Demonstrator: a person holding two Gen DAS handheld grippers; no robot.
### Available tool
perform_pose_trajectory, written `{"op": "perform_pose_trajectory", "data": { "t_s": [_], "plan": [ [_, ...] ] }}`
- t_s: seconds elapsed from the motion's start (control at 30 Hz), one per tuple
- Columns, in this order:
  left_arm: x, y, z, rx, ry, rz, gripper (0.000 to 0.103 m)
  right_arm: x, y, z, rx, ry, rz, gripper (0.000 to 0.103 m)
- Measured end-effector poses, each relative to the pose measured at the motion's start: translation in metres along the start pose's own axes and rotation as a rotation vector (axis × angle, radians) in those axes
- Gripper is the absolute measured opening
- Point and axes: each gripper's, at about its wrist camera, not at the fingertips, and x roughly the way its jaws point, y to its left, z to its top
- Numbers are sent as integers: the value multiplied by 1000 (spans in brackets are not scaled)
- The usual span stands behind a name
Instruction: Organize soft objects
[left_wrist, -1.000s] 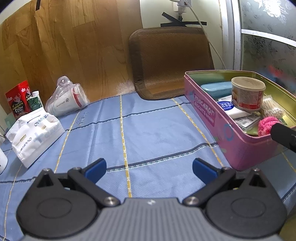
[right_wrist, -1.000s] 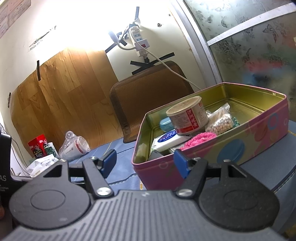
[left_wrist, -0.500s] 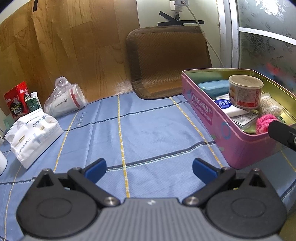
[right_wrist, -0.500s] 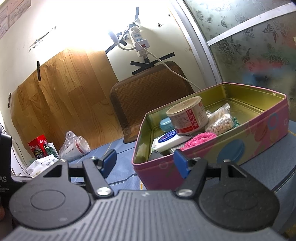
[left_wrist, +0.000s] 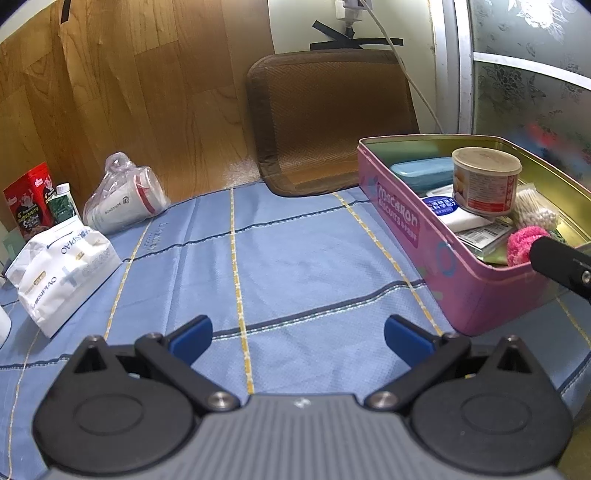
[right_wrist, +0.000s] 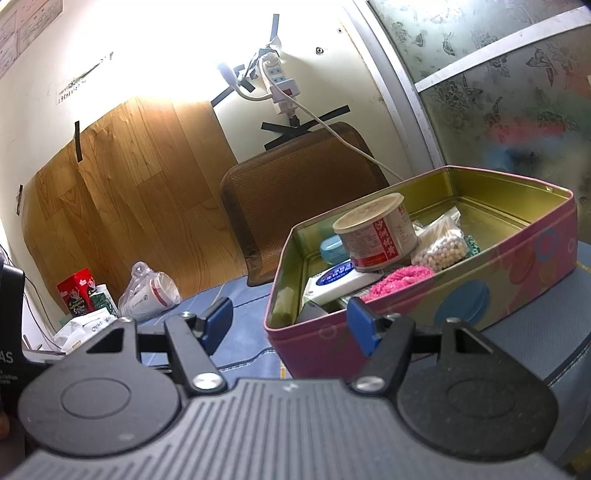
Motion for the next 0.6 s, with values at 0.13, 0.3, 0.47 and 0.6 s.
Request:
{"op": "perform_pose_trajectory", "data": {
  "t_s": [0.13,0.3,0.47,0.6],
  "plan": [
    [0,0,0,0,1,0,103,0,0,0,1,0,0,70],
    [2,-1,1,1,6,-5,103,0,0,0,1,0,0,70],
    [3,-1,0,4,8,-4,103,1,0,1,4,0,-2,70],
    [2,-1,0,5,9,-4,103,1,-1,1,4,1,-1,70]
  ]
}}
